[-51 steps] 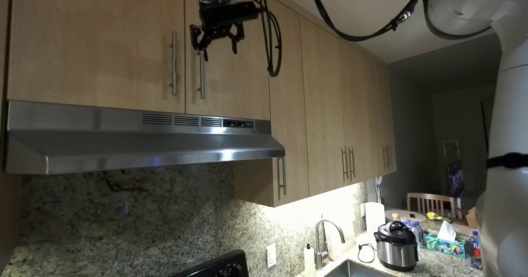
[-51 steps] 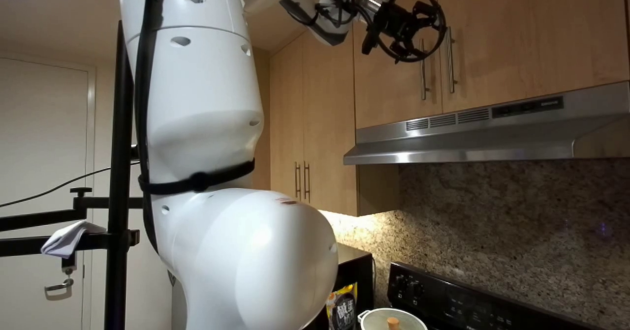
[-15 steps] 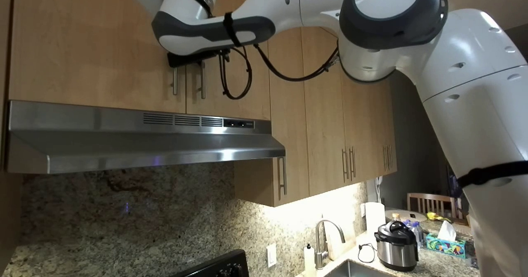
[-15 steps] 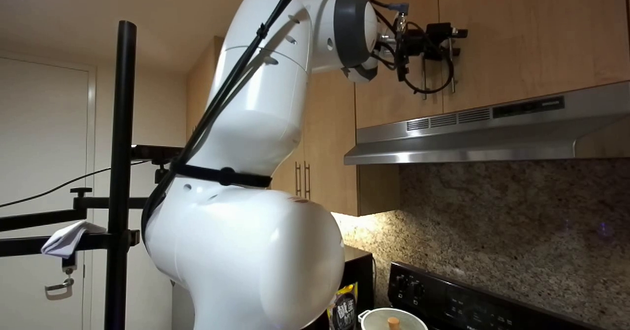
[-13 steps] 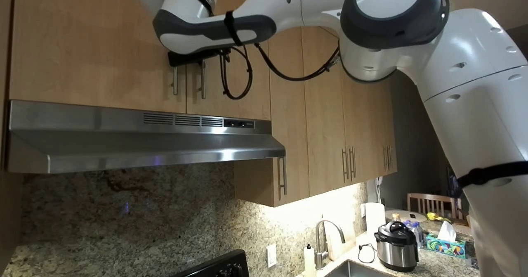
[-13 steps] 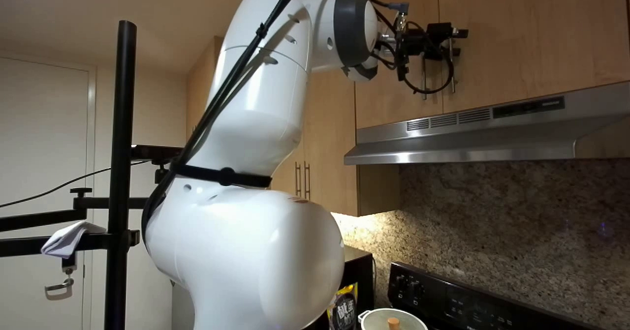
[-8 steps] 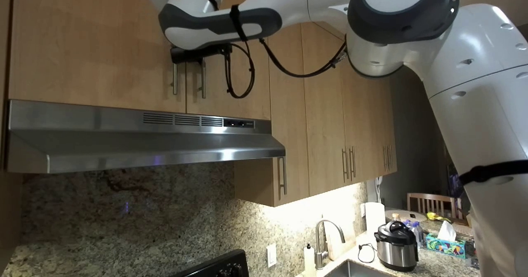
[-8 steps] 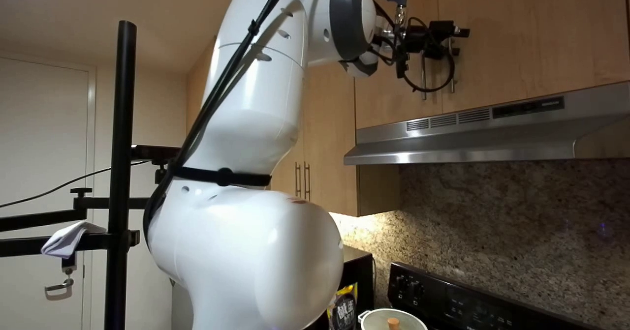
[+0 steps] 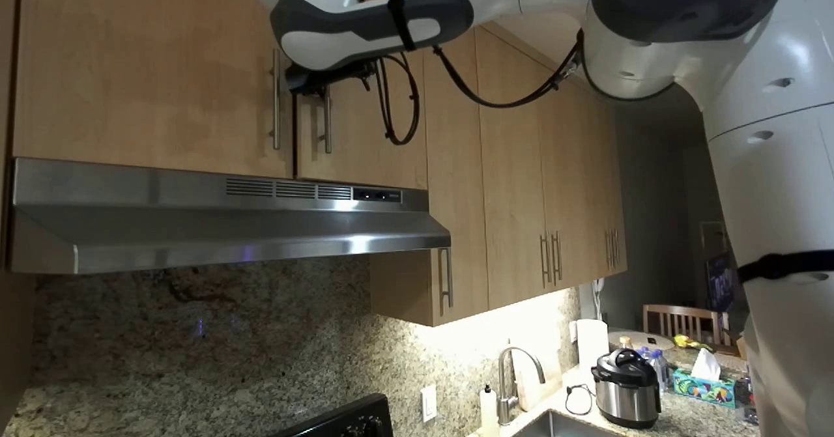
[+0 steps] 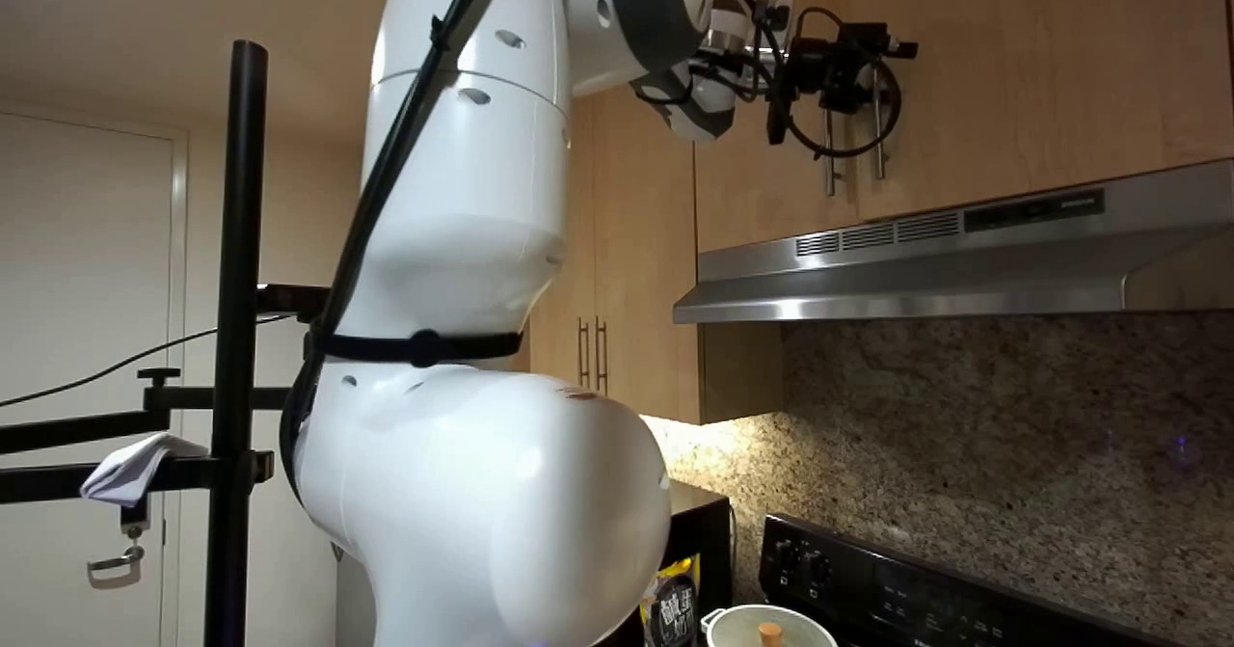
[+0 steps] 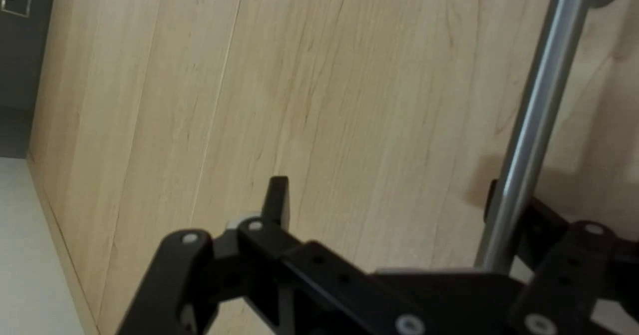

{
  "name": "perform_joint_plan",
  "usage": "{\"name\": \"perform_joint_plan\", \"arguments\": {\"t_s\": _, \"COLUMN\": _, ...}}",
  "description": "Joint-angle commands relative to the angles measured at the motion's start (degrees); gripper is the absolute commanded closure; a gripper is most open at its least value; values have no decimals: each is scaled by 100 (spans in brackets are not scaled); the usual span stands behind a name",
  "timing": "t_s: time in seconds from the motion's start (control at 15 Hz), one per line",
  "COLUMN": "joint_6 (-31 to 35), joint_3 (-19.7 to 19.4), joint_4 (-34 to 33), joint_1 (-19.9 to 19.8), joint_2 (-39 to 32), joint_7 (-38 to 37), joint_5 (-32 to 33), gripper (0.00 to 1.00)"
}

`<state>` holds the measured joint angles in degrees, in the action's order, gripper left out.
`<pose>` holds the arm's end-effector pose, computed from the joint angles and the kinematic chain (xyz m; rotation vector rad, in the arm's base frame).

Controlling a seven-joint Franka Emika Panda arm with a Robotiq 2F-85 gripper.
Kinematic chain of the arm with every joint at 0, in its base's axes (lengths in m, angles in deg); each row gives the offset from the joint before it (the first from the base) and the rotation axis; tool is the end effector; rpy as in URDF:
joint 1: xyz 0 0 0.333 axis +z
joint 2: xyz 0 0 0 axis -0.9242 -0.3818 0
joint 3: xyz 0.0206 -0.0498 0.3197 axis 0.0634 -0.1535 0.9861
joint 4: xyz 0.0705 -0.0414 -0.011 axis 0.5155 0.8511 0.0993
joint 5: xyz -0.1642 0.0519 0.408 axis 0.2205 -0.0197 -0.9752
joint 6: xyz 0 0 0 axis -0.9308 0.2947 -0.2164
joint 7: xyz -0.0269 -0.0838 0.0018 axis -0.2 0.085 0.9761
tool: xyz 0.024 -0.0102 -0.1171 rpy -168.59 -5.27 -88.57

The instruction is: Open the right door of the cabinet

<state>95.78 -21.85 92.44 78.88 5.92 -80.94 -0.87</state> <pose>0.6017 0.1758 0.8271 1.9460 -0.6699 1.3860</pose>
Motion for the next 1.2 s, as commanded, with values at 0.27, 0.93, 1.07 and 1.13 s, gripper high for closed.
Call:
{"name": "perform_joint_plan", "arguments": {"t_s": 0.27, "joint_6": 511, "joint_3": -344, "joint_4": 1079, "joint_1": -150, "joint_2": 1195, "joint_7": 1019, "joint_5": -761, "gripper": 0}}
{"name": "perform_joint_plan", "arguments": {"t_s": 0.93, "joint_6": 1062, "joint_3": -638, "joint_4": 2115, "joint_1": -199, "joint_2": 2217, "joint_7": 1566, "joint_5": -1534, "gripper": 0}}
{"name": "perform_joint_plan", "arguments": {"t_s": 1.07, "joint_6": 1180, "joint_3": -699, "joint_4": 2295, "joint_1": -212, "joint_2": 2398, "joint_7": 1716, "joint_5": -1719, "gripper": 0}}
{"name": "perform_joint_plan", "arguments": {"t_s": 1.13, "joint_6": 1226, "joint_3": -721, "joint_4": 2366, "joint_1": -222, "joint_2": 2467, "joint_7": 1790, "joint_5": -1791, "gripper": 0}}
